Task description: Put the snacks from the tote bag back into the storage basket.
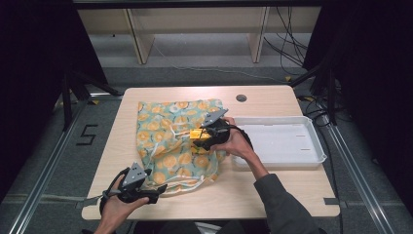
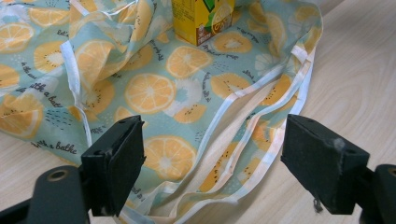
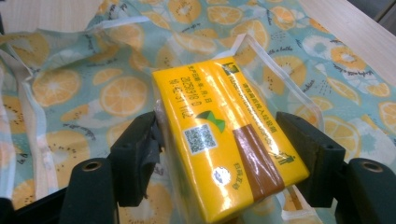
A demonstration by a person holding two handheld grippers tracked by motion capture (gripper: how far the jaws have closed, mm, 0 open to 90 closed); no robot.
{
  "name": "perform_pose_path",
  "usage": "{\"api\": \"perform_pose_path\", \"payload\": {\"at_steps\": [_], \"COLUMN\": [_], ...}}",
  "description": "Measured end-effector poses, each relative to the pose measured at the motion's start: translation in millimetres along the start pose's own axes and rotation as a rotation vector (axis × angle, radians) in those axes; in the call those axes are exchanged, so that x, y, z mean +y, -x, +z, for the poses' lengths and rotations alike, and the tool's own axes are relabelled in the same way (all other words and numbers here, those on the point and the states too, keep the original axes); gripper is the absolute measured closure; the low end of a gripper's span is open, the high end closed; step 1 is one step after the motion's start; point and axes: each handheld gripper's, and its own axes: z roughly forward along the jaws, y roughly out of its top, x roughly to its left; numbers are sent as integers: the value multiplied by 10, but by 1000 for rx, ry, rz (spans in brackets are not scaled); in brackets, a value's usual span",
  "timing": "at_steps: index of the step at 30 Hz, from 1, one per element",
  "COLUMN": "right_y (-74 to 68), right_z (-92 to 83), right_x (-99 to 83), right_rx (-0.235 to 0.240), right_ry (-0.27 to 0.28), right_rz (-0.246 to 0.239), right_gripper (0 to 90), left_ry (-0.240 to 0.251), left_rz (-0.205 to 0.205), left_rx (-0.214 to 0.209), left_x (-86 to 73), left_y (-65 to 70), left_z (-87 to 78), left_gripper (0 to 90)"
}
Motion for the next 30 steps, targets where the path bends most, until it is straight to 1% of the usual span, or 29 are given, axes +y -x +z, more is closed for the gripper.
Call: {"api": "perform_pose_path", "payload": {"at_steps": [1,2,3,4,6,7,8,9,10,11,12,13,14,17,19,21,22,25,26,27,28,29,30], "right_y": [6,6,4,1,2,3,6,11,9,11,23,23,19,12,15,14,19,17,3,3,1,-11,-20], "right_z": [-2,-1,-4,-11,-14,-19,-23,-30,-37,-51,-72,-72,-77,-73,-76,-82,-87,-89,-90,-90,-89,-103,-114], "right_x": [-3,-7,-7,-6,-6,-9,-13,-16,-19,-21,-33,-33,-29,-27,-30,-34,-36,-37,-28,-28,-22,-2,9], "right_rx": [3,2,1,5,6,6,6,11,12,16,28,28,33,31,36,40,45,44,33,33,31,24,21], "right_ry": [2,6,5,2,2,2,3,0,-1,-3,15,15,8,12,11,12,12,12,13,13,18,16,12], "right_rz": [-1,-2,-4,-6,-6,-5,-6,-10,-12,-16,-13,-13,-28,-32,-30,-26,-22,-17,-17,-17,-22,-22,-22], "right_gripper": [343,346,350,356,359,363,368,373,403,437,507,507,508,510,511,513,514,515,516,516,516,518,518], "left_ry": [0,28,28,6,11,-1,4,30,37,28,15,15,1,6,-7,-1,-8,-6,-3,-3,11,8,18], "left_rz": [0,-27,-27,17,13,24,20,5,-7,0,-2,-2,31,23,29,30,30,27,30,30,-6,25,4], "left_rx": [0,-7,-7,-8,-1,-2,2,1,1,-5,-8,-8,-11,-13,-11,-12,-10,-9,-6,-6,-4,-5,-2], "left_x": [0,-8,-8,-2,0,1,-2,-11,-11,-8,-12,-12,-7,-8,-8,-8,-7,-9,-6,-6,-13,-12,-14], "left_y": [0,14,14,-9,-4,-7,-1,13,24,19,24,24,6,15,7,6,6,7,4,4,22,1,14], "left_z": [0,24,24,6,14,4,8,28,35,32,30,30,21,28,17,20,16,18,13,13,25,21,29], "left_gripper": [207,207,207,208,209,209,209,209,209,209,211,211,211,211,212,213,214,216,217,217,217,218,219]}}
